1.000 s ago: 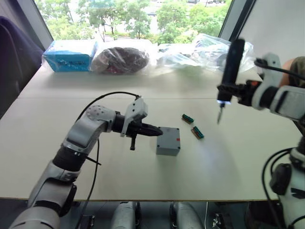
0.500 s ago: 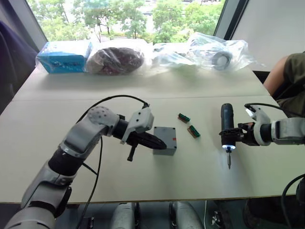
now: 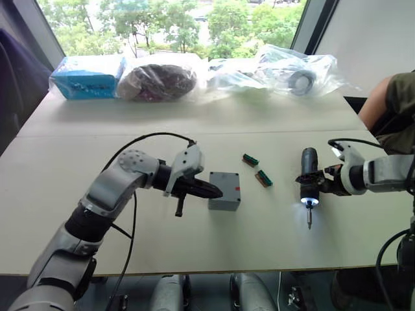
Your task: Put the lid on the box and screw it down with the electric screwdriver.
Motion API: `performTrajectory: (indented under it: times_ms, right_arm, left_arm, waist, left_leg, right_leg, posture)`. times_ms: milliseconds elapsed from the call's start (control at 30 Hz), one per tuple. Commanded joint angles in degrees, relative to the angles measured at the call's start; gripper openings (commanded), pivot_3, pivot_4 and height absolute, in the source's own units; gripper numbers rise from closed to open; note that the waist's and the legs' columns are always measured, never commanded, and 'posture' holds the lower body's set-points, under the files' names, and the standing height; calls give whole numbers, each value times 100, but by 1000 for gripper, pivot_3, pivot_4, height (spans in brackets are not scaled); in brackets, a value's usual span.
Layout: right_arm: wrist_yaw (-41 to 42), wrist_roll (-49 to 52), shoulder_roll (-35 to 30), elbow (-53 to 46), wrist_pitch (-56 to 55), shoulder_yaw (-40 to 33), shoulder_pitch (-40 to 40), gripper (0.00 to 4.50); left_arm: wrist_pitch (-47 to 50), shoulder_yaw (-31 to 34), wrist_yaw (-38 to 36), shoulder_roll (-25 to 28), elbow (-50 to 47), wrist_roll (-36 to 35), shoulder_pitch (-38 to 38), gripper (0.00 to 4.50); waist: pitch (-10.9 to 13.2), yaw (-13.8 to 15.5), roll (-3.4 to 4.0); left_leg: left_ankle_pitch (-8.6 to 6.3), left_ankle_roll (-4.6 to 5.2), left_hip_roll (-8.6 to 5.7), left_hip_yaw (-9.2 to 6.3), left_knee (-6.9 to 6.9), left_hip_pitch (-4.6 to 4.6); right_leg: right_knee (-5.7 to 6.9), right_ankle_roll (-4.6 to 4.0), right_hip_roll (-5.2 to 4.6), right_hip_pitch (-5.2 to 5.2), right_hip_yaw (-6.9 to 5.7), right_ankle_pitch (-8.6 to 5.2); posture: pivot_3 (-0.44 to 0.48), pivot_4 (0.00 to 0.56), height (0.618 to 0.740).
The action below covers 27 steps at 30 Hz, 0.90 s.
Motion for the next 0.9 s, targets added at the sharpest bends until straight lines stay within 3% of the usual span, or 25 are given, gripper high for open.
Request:
performTrajectory:
  times_ms: [33, 133, 200, 367, 467, 600, 900]
  right_arm:
    - [702, -571, -418, -1004, -383, -112, 111, 4480]
    - [2540, -1366, -1055, -2520, -1864, -48, 919, 4480]
    - [3411, -1777, -1148, -3232, -2840, -484, 1609, 4480]
    - [5296, -1081, -930, -4880, -2981, -1851, 3561, 4480]
    - [5665, -831, -732, -5654, -2845, -1976, 4535, 4480]
    - [6377, -1150, -786, -6563, -2993, -1571, 5740, 4480]
    - [6583, -2164, -724, -6621, -3656, -974, 6093, 4480]
  left_arm:
    - [75, 517, 281, 106, -111, -139, 108, 0]
    - [644, 1173, 611, 176, -428, -658, 426, 0]
    - [1070, 1622, 860, 238, -640, -1011, 652, 0]
    - [1752, 2202, 1043, 890, -1174, -1382, 1571, 0]
    - [2018, 2312, 925, 1295, -1614, -1647, 2296, 0]
    - [2092, 2259, 870, 1572, -2010, -1796, 3159, 0]
    - [2196, 2246, 1281, 1344, -2469, -2202, 3657, 0]
  waist:
    - [0, 6, 1]
    - [2, 1, 4]
    - [2, -3, -1]
    - [3, -14, -4]
    - [4, -10, -7]
    - [4, 47, -13]
    - [4, 132, -22]
  left_leg:
    - [0, 0, 0, 0, 0, 0]
    - [0, 0, 2, -2, -2, -3]
    - [-2, 3, 6, -9, -5, -3]
    - [-2, 2, 15, -13, -5, 12]
    - [-1, 0, 19, -9, -6, 25]
    - [-2, -2, 16, -9, -5, 36]
    - [-1, -7, -6, -1, 1, 43]
  right_leg:
    - [0, 0, 0, 0, 0, 0]
    - [1, 3, -1, -4, 0, 0]
    - [0, 12, 0, -4, -4, -4]
    - [5, 25, 3, 8, -6, -1]
    - [6, 24, 0, 20, -5, -1]
    - [3, 0, -12, 33, -5, -15]
    - [-5, -13, -45, 40, -7, -16]
  posture:
    - [0, 150, 740]
    - [0, 150, 740]
    - [0, 150, 740]
    - [0, 150, 740]
    - [0, 150, 740]
    - [0, 150, 740]
    - [0, 150, 740]
